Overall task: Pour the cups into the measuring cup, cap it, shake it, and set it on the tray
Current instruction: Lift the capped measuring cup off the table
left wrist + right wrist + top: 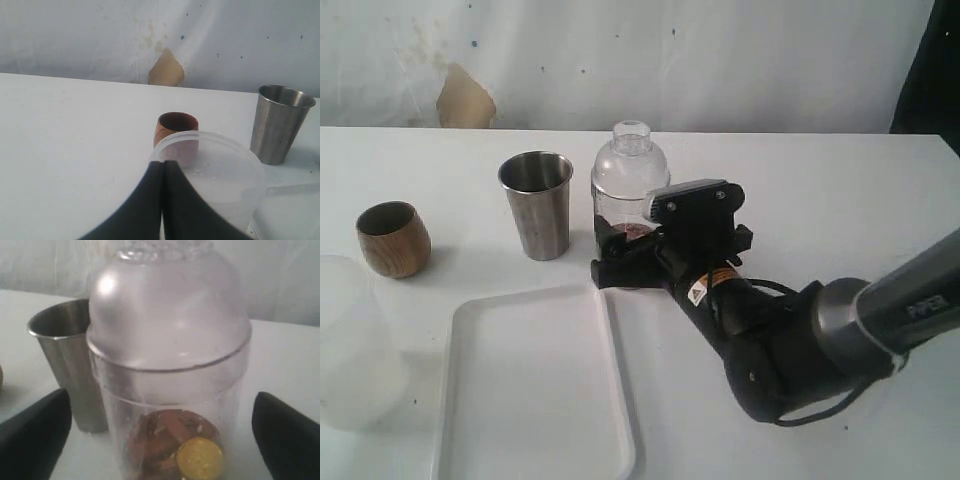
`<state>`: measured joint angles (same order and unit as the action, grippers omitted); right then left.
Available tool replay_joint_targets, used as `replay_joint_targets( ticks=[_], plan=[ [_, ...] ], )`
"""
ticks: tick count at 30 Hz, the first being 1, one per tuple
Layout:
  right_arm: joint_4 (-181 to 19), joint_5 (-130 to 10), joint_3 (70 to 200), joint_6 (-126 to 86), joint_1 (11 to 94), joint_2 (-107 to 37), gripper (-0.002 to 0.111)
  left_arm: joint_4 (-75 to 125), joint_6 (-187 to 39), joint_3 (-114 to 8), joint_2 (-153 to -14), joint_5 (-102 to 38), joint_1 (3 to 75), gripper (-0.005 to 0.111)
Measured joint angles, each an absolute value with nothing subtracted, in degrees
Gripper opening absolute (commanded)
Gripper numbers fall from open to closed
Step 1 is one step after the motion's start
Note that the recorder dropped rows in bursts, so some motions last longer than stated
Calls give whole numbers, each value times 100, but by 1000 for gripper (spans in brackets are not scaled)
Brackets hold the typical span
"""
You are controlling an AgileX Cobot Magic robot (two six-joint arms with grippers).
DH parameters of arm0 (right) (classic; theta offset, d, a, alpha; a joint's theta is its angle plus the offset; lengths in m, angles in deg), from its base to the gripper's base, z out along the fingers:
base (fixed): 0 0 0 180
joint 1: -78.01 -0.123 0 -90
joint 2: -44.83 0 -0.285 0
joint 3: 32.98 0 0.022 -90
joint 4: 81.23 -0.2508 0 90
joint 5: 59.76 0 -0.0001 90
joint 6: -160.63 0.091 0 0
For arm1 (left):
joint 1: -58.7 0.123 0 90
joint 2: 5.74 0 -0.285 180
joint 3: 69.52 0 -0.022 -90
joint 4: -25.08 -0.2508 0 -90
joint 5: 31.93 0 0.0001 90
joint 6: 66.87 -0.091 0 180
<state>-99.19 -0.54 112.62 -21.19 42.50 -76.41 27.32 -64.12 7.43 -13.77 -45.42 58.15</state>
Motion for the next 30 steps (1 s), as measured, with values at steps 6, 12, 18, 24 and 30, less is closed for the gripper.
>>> replay_joint_targets(
  ticks=[6,12,18,24,30],
  plan=[
    [-9873,806,11687,-2104,4250,-8387,94,2732,-6412,743,-1377,-4542,5815,0],
    [-9793,845,12237,-2096,4250,-8816,94,2732,-6412,743,-1377,-4542,5815,0],
    [-9934,598,12713,-2484,4250,-8959,94,2732,-6412,743,-1377,-4542,5815,0],
    [-10284,395,12855,-2646,4250,-8968,69,2732,-6412,743,-1377,-4542,5815,0],
    [-10692,406,12814,-2795,4250,-8941,4,2732,-6412,743,-1377,-4542,5815,0]
  ],
)
